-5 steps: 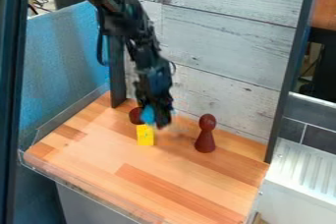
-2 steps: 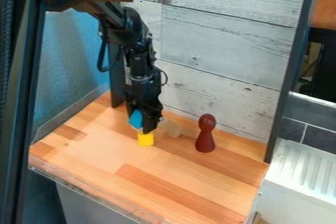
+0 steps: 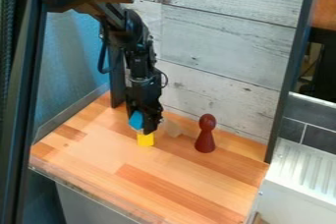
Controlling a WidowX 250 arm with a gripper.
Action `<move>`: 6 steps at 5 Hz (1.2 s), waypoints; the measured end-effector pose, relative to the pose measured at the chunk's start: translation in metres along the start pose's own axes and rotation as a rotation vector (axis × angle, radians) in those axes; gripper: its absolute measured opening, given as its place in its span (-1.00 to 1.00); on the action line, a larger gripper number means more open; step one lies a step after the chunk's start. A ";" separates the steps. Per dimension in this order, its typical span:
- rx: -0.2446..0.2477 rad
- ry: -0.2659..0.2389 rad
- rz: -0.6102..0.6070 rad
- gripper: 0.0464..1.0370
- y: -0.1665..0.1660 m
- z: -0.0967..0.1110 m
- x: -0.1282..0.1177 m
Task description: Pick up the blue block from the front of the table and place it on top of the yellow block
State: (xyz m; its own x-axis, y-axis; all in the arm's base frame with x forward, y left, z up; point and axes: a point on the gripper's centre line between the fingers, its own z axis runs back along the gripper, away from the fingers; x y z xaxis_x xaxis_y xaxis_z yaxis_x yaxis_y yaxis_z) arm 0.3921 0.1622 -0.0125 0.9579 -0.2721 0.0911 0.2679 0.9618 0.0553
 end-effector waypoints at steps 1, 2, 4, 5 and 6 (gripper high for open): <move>-0.003 -0.009 -0.002 0.24 -0.002 0.001 0.003; -0.014 -0.021 -0.007 0.82 -0.005 -0.007 0.005; 0.002 -0.023 -0.030 0.93 -0.005 -0.012 0.002; -0.045 -0.014 -0.031 0.93 -0.012 -0.007 0.001; -0.070 -0.067 -0.004 0.93 -0.007 0.029 0.007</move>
State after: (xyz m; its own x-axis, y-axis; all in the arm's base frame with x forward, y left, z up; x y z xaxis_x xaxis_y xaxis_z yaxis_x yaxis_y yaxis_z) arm 0.3940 0.1526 0.0169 0.9485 -0.2750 0.1570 0.2805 0.9598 -0.0134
